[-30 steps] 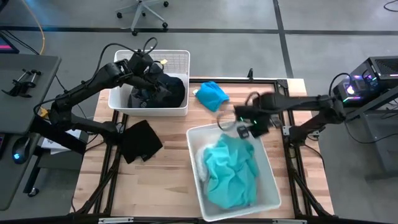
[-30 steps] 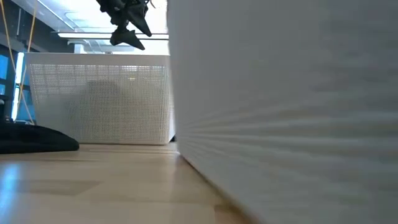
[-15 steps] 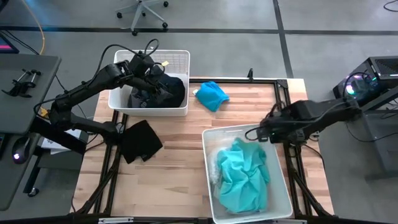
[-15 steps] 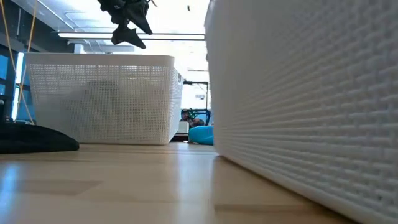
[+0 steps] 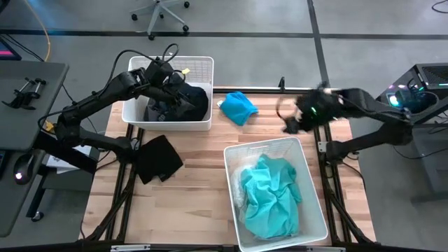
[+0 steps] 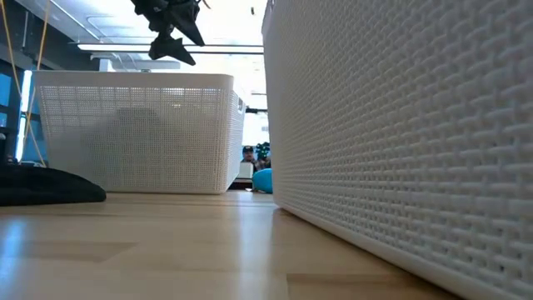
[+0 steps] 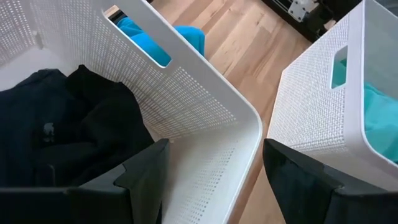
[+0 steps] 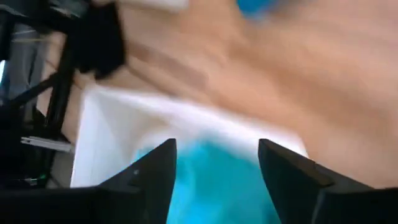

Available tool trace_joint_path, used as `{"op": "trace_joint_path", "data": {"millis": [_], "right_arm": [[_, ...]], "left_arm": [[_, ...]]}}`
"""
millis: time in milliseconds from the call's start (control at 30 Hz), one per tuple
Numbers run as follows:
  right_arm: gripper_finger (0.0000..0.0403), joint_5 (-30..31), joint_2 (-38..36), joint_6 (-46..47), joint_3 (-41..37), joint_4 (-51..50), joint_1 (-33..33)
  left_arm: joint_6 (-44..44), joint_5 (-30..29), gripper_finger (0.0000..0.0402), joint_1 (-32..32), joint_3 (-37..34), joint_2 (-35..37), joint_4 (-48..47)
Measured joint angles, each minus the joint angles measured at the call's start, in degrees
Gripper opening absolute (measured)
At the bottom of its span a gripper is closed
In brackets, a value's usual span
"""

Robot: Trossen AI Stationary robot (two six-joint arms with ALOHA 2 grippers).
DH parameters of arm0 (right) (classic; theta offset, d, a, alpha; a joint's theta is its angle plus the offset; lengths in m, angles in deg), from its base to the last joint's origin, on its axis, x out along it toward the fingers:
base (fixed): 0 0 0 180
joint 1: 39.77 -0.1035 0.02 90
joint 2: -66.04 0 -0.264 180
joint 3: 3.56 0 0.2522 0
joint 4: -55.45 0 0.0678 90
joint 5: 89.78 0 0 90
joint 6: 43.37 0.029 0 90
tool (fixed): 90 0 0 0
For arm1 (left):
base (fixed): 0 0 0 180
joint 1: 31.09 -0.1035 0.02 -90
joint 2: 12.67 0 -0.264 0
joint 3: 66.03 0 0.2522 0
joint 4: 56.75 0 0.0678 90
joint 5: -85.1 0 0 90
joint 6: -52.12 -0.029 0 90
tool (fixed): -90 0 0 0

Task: Sort clothes
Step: Move the bottom white bin

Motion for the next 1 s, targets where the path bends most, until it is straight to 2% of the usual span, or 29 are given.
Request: {"op": "trace_joint_path", "data": {"millis": [200,400,467,567,733,833,1000], "right_arm": [[0.0228,-0.31,10.94,-26.62,-0.02,18.81,12.25],[0.0229,-0.16,26.45,-38.01,-0.07,30.34,19.44],[0.0229,0.65,31.12,-38.88,0.63,30.16,20.19],[0.0229,10.45,36.21,-40.44,4.76,26.29,19.28],[0.0229,15.14,41.37,-43.98,11.89,20.21,18.41],[0.0227,15.37,41.77,-46.94,15.04,18.14,18.10],[0.0217,15.83,36.89,-54.93,17.51,13.73,18.10]], "left_arm": [[3.70,-0.07,0.0245,0.00,0.00,0.00,-0.01],[7.27,-0.52,0.0245,0.84,0.00,0.00,0.08],[8.25,-0.85,0.0245,1.31,0.00,0.00,0.10],[9.69,-1.91,0.0245,2.28,0.00,0.00,0.13],[9.88,-3.57,0.0245,3.55,0.00,-0.02,0.47],[9.86,-3.54,0.0245,3.69,0.00,-0.02,1.34],[9.22,-3.57,0.0243,4.89,0.02,-0.02,2.37]]}}
